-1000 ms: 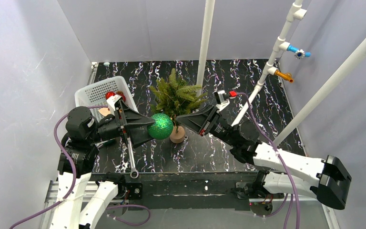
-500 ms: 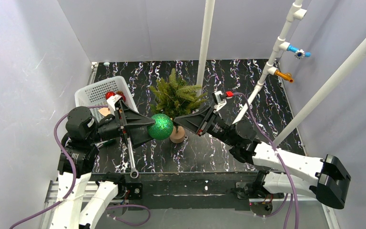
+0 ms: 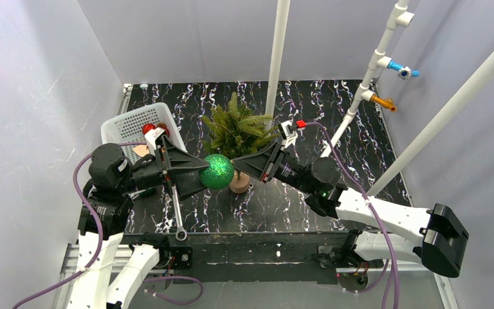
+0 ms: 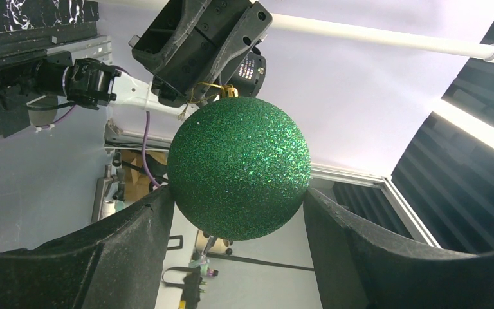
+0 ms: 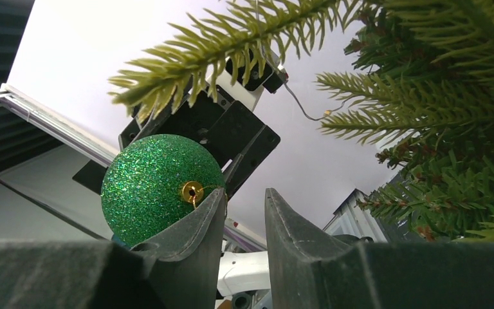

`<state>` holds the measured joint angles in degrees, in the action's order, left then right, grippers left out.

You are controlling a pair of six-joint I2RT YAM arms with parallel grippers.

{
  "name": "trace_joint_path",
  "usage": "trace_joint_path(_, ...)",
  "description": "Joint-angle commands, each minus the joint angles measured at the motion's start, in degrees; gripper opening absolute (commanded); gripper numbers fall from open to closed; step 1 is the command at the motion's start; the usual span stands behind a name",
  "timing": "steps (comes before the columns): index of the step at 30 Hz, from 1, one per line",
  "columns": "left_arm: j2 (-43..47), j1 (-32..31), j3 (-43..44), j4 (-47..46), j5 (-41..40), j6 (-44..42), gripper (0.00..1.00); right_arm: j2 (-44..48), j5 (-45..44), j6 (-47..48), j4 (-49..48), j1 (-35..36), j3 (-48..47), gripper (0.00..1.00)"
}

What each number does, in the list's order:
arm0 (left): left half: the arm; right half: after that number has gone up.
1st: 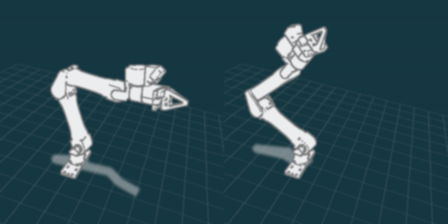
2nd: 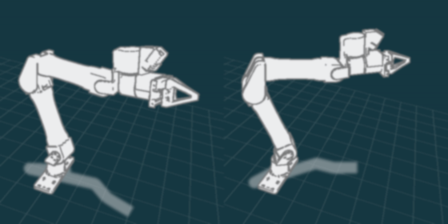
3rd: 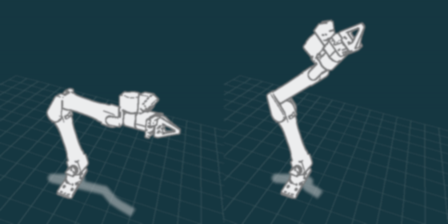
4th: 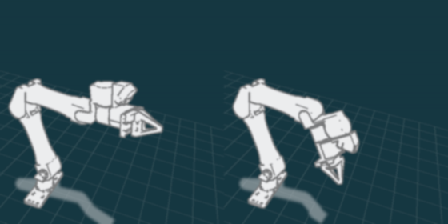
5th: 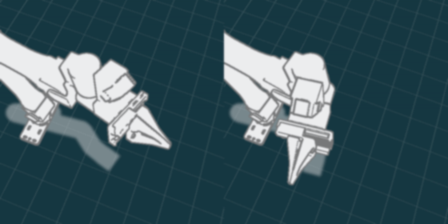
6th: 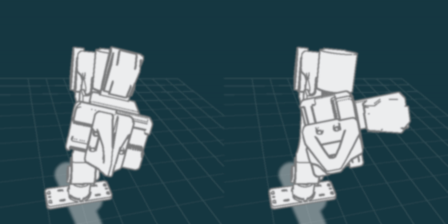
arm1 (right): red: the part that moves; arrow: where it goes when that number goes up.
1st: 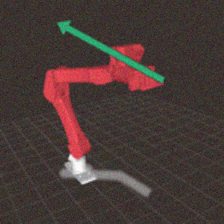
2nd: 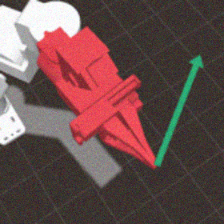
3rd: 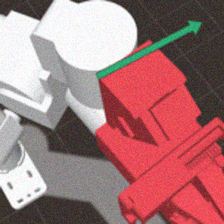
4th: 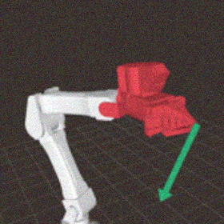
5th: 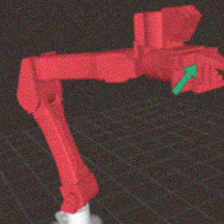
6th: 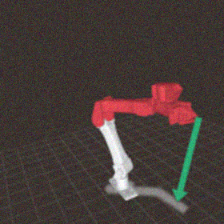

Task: Decorate the small christmas tree
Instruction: Adjust the decoration item.

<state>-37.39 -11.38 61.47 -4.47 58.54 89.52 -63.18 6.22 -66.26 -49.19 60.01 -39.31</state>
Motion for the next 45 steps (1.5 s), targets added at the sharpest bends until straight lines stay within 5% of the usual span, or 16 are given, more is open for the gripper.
trace_joint_path(1, -0.10, -0.07, 1.57, -3.05, 3.33, -0.92, 0.35, -0.28, 1.66, -1.05, -5.14, 0.16, -1.41, 0.37)
trace_joint_path(15, -0.14, -0.09, 1.41, -2.48, 3.33, -1.49, 0.34, 4.76, -0.57, 0.92, -3.33, 0.11, 2.65, 0.38)
trace_joint_path(45, 0.15, -0.13, 1.63, -1.97, 3.60, -1.89, 0.35, -1.01, 2.91, 0.74, -5.49, -0.06, -2.52, 0.39)
